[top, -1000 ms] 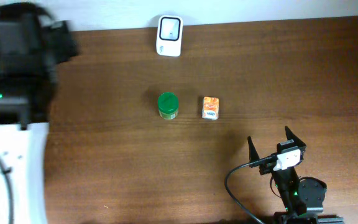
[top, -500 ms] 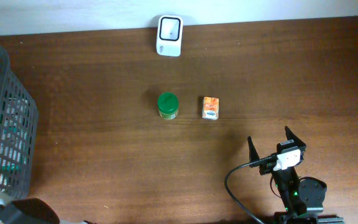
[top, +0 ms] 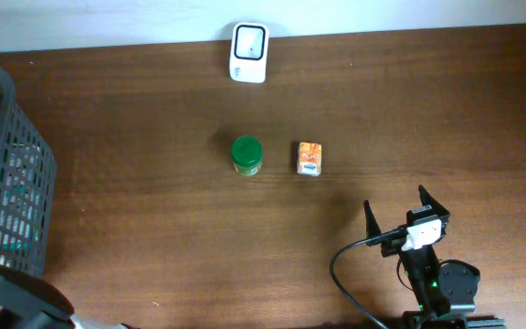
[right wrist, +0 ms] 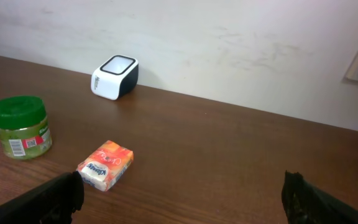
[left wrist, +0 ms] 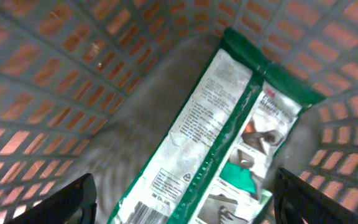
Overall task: Scan the item barcode
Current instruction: 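Reach the left gripper into the basket and grasp the green glove packet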
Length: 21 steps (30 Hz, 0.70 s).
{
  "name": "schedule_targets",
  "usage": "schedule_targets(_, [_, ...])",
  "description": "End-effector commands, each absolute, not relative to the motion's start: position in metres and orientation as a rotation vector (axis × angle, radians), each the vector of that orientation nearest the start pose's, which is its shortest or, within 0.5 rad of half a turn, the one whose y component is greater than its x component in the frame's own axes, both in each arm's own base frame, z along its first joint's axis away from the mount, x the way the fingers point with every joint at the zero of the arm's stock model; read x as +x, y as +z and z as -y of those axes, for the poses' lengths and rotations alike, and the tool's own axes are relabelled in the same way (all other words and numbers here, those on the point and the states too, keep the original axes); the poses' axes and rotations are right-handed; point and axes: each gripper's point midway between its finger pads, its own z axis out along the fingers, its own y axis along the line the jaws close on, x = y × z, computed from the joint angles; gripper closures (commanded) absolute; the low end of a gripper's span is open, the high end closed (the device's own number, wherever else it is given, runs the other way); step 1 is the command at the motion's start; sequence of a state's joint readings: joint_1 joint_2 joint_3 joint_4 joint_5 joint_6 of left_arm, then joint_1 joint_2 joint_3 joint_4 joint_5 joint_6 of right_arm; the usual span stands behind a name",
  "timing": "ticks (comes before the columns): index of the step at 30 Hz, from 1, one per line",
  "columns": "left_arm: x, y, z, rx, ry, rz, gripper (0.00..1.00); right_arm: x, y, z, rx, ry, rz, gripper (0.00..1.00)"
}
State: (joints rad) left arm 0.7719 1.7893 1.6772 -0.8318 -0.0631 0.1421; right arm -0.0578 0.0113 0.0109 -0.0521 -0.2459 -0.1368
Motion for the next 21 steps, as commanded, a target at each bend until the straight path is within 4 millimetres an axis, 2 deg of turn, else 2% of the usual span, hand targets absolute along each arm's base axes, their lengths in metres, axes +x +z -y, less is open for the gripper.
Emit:
schedule_targets(1, [0.334, 0.169, -0.345, -0.711, 0.456, -2.549, 0.21, 0.243, 0.162, -0.031, -0.261, 0.065, -1.603, 0.02])
schedule_targets(7, [0.342, 0.142, -0.356, -0.677, 0.457, -2.583, 0.2, 0.243, 0.162, -0.031, -0.261, 0.065, -1.603, 0.02])
schedule_targets(9, [0.342, 0.129, -0.359, -0.628, 0.465, -2.623, 0.19, 0.243, 0.162, -0.031, -0.261, 0.065, -1.603, 0.01])
schedule_targets(13, [0.34, 0.107, -0.364, -0.646, 0.445, -2.658, 0.2, 0.243, 0.162, -0.031, -0.261, 0.065, -1.603, 0.02])
schedule_targets(17, [0.344, 0.098, -0.369, -0.637, 0.451, -2.656, 0.18, 0.243, 0.162, -0.031, -0.261, 0.065, -1.603, 0.02])
schedule_targets(21, [0.349, 0.095, -0.374, -0.549, 0.48, -2.668, 0.18, 0.243, 0.162, -0.031, -0.261, 0.065, -1.603, 0.02])
